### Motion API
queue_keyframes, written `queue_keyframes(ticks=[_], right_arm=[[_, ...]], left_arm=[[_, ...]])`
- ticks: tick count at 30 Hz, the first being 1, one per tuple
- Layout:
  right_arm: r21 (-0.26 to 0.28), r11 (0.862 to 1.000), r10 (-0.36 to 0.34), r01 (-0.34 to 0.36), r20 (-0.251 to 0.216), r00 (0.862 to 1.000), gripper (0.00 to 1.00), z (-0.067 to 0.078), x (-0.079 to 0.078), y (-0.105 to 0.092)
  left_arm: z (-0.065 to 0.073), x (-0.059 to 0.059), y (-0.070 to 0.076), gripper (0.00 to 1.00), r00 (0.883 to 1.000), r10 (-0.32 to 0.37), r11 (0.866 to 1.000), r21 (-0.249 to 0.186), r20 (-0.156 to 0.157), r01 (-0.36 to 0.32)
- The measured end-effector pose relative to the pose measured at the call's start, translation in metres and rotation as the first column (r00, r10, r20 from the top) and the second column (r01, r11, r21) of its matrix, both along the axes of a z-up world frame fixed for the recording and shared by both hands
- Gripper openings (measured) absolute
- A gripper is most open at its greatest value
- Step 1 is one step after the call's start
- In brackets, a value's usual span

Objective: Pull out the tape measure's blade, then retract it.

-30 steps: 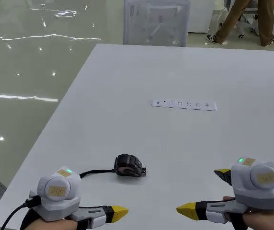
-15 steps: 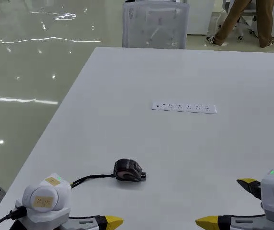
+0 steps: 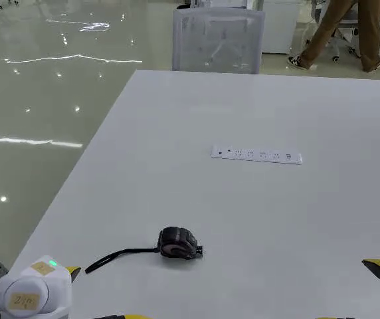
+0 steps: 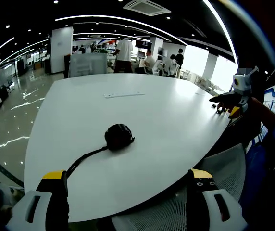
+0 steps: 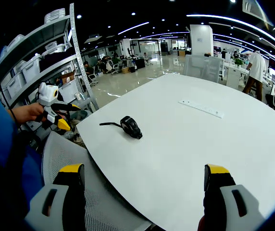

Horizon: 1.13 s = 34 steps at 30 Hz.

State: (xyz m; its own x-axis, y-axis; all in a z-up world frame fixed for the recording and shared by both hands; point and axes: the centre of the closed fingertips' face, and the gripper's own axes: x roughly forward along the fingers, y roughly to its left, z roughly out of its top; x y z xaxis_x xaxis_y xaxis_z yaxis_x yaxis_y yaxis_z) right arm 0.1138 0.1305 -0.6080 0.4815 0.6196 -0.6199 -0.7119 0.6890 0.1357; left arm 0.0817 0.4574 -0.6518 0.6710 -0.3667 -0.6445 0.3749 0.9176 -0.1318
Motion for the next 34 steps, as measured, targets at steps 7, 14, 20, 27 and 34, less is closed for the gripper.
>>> queue_keyframes(ticks=[7,14,20,27,34], right_arm=[[0.000,1.000,0.013,-0.013,-0.001,1.000,1.00,0.007,-0.010,-0.003],[-0.013,1.000,0.005,-0.004,0.010,1.000,1.00,0.018,-0.013,-0.007],[-0.017,1.000,0.001,-0.001,0.018,1.000,1.00,0.024,-0.012,-0.009],[-0.024,1.000,0.002,-0.001,0.021,1.000,1.00,0.023,-0.012,-0.010],[-0.027,1.000,0.006,-0.006,0.012,1.000,1.00,0.020,-0.012,-0.011]], left_arm=[[0.011,-0.003,0.012,1.00,0.999,0.039,0.999,-0.007,0.023,-0.039],[0.015,-0.012,0.018,1.00,0.998,0.063,0.998,-0.015,0.021,-0.063],[0.021,-0.018,0.019,1.00,0.996,0.081,0.997,-0.017,0.026,-0.080],[0.026,-0.019,0.021,1.00,0.996,0.082,0.997,-0.012,0.027,-0.082],[0.033,-0.016,0.020,1.00,0.995,0.087,0.996,-0.012,0.042,-0.086]])
